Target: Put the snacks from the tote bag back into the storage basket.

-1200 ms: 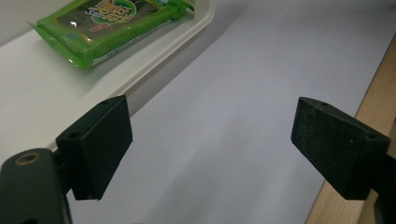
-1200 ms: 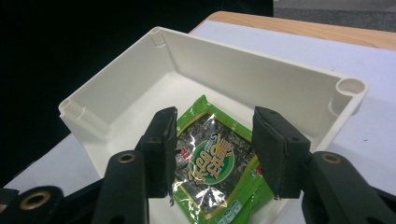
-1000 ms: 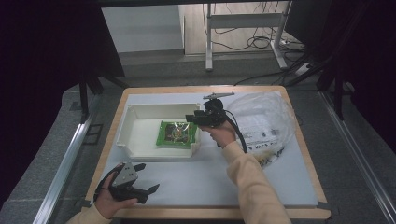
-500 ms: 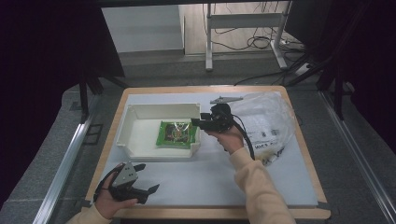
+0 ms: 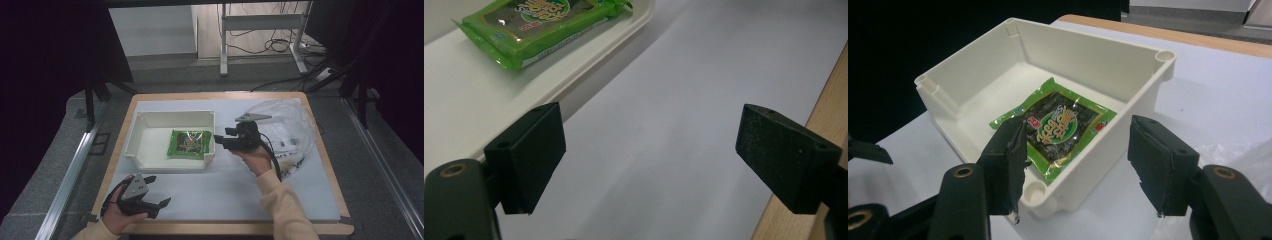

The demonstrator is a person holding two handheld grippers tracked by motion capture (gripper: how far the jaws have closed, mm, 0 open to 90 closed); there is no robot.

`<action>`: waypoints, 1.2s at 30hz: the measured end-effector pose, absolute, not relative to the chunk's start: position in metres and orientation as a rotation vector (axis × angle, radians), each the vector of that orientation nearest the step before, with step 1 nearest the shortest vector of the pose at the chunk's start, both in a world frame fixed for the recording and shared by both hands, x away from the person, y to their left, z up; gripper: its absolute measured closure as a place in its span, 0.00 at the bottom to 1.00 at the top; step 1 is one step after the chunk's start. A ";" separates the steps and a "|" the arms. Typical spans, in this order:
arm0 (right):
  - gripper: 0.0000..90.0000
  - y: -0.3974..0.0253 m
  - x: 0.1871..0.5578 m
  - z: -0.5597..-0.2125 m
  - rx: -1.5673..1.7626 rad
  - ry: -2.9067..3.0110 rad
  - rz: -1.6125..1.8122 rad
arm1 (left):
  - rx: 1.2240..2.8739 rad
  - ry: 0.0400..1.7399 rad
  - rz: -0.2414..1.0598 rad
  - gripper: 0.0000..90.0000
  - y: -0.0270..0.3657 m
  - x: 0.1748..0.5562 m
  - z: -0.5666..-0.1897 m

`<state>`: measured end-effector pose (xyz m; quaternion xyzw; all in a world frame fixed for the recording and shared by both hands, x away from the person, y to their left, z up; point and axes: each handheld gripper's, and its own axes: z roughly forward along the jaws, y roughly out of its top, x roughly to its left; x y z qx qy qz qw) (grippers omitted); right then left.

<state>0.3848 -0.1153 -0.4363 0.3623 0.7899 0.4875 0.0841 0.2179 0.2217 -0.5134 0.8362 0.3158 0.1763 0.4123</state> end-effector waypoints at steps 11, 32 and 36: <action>0.44 -0.135 0.366 -0.440 1.088 2.346 1.433 | 2.104 0.793 0.441 0.14 0.223 0.218 -0.514; 0.43 -0.190 0.325 -0.465 1.138 2.310 1.397 | 2.110 0.803 0.439 0.14 0.222 0.220 -0.515; 0.42 -0.197 0.320 -0.470 1.134 2.316 1.390 | 2.109 0.807 0.440 0.14 0.222 0.220 -0.516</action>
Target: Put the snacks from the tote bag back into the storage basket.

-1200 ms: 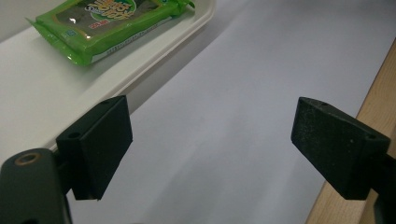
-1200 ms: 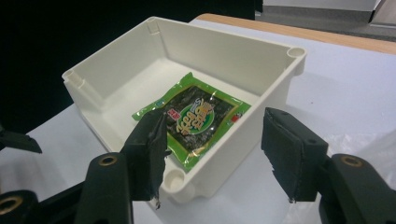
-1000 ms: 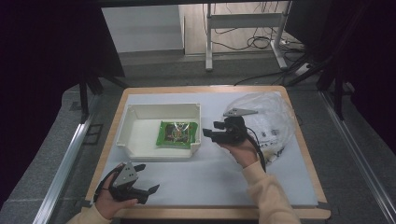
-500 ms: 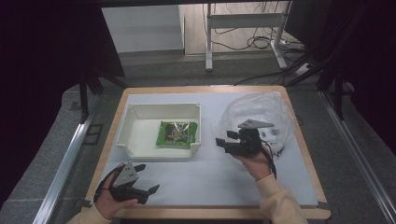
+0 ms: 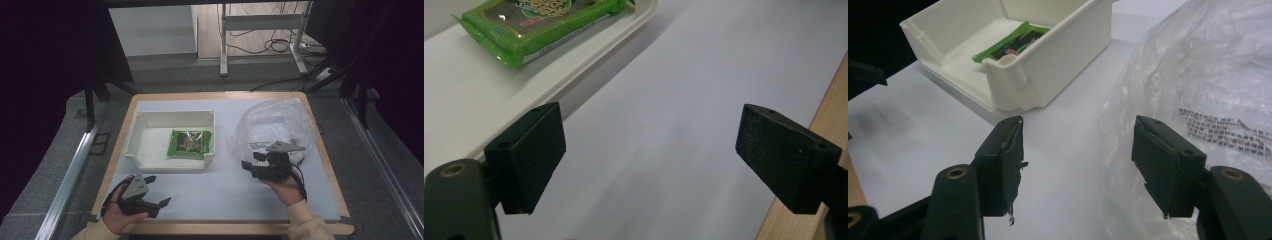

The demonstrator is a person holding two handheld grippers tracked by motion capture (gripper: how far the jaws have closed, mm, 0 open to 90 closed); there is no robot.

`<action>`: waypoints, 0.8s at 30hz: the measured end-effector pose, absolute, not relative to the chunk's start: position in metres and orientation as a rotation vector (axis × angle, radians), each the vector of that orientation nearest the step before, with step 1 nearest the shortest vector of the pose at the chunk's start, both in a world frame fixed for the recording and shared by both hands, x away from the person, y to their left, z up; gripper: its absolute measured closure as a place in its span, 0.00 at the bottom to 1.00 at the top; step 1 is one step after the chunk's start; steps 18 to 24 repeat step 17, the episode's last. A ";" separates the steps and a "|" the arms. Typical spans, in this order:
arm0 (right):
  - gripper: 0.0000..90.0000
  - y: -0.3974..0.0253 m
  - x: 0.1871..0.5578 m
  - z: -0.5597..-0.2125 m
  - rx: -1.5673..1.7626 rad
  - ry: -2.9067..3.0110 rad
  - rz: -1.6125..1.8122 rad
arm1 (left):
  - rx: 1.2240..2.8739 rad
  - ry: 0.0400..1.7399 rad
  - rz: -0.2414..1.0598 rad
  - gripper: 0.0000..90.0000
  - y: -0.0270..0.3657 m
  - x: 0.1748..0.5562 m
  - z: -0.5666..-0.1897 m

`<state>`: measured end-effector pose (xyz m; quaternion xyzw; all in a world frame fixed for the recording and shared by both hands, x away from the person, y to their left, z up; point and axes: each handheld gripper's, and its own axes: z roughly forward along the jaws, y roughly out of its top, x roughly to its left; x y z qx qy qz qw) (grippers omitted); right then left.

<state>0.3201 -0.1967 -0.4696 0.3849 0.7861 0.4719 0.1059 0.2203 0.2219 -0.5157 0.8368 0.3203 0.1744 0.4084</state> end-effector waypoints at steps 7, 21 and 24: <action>0.41 -0.199 0.319 -0.471 1.127 2.311 1.392 | 2.108 0.806 0.442 0.14 0.223 0.220 -0.515; 0.38 -0.195 0.316 -0.470 1.094 2.307 1.391 | 2.100 0.808 0.446 0.14 0.224 0.221 -0.515; 0.38 -0.195 0.316 -0.470 1.094 2.307 1.391 | 2.100 0.808 0.446 0.14 0.224 0.221 -0.515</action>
